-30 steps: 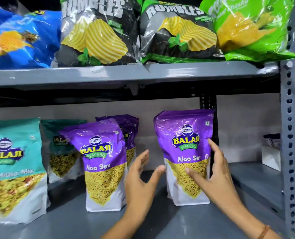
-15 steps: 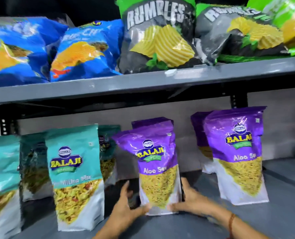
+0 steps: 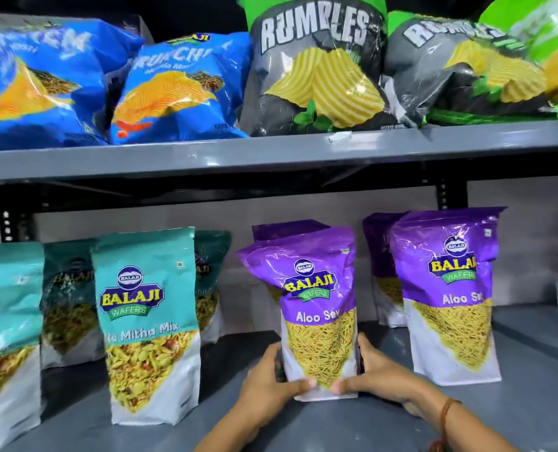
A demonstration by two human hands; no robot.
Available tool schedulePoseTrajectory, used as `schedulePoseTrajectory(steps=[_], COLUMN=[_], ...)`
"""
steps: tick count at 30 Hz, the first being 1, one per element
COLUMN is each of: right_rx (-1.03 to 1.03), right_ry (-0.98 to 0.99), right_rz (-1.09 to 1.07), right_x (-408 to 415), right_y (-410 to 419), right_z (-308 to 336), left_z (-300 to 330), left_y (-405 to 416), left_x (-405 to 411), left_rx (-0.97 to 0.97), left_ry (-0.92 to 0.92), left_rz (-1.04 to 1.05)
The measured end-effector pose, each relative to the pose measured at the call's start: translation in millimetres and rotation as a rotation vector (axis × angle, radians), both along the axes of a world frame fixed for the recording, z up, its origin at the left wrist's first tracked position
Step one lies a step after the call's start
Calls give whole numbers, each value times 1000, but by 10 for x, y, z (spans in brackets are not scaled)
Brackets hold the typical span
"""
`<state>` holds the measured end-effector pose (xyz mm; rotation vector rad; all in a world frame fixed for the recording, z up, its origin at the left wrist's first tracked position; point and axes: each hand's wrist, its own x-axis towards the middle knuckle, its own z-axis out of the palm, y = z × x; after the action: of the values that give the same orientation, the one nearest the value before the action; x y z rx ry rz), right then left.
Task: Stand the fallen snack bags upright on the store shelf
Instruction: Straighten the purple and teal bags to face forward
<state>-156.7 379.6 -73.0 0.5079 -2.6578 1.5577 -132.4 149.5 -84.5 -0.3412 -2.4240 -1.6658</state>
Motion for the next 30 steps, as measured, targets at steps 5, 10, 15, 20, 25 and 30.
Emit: schedulePoseTrajectory(steps=[5,10,15,20,25,30], right_rx=[-54,-105,-92,-115,33,-207], right_ry=[-47,-35,-52,-84,-18,656], right_rz=[82,97,103,129,-16,-534], right_x=[16,-4,4,30,234,653], right_y=[59,29,-17,-80,-210,-803], right_z=[16,-25,-4,3,113,285], left_z=[11,17,20,56,105,275], left_y=[58,52,15,-63,-209,-759], left_x=[81,132,150,195,387,830], left_rx=[14,36,38,48,-81,-137], left_ry=[-5,-24,-30,-53,43,726], left_rz=[31,39,38,28,5,263])
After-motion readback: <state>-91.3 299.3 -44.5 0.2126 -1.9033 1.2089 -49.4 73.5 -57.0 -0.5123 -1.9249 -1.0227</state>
